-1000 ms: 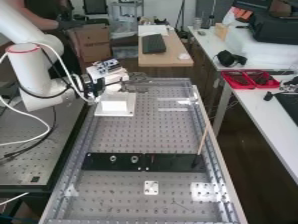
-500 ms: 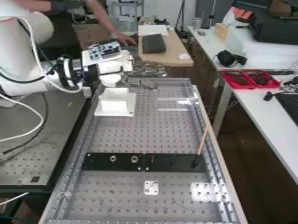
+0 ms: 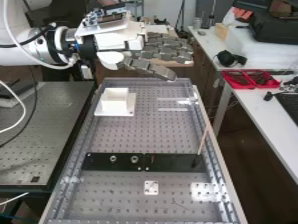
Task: Grab the smaller nut and place it in the white container
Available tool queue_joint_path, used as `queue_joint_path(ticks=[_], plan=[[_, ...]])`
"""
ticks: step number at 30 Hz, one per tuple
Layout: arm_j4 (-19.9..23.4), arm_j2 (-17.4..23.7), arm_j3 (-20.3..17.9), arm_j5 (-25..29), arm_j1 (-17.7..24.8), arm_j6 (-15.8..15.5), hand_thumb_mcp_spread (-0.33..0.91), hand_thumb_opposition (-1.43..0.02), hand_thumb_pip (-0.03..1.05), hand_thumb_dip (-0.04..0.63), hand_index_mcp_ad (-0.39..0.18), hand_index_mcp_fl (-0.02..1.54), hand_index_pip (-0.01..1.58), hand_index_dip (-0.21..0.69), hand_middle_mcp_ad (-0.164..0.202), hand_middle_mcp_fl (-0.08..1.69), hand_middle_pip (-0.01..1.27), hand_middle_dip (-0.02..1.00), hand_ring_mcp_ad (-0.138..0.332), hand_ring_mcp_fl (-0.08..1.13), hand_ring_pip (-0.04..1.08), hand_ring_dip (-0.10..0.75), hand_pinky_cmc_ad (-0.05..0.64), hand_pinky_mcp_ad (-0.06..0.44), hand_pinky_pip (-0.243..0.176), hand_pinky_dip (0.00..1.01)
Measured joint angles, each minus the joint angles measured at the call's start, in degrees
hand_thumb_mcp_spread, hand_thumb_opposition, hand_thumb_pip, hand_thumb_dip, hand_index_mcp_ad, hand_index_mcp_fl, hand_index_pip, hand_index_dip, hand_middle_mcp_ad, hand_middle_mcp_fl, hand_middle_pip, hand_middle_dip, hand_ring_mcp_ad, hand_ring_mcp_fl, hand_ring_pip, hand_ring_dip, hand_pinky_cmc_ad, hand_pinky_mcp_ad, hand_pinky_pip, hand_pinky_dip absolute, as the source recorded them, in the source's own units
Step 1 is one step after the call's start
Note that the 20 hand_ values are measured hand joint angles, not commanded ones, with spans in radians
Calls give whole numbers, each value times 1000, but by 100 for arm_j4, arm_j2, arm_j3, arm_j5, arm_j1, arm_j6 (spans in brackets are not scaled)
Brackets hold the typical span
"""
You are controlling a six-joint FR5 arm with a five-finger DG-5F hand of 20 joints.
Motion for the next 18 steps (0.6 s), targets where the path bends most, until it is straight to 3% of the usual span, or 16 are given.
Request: queue_joint_path(ticks=[6,18], plan=[[-600,-96,499,155,-121,22,147,-698,571,80,-120,129,162,232,59,5,138,206,164,-3,94,122,379,311,-93,316],[-1284,-227,1065,8,-207,-187,112,-682,539,51,-120,86,84,265,59,2,138,206,164,0,93,113,450,330,-110,194]])
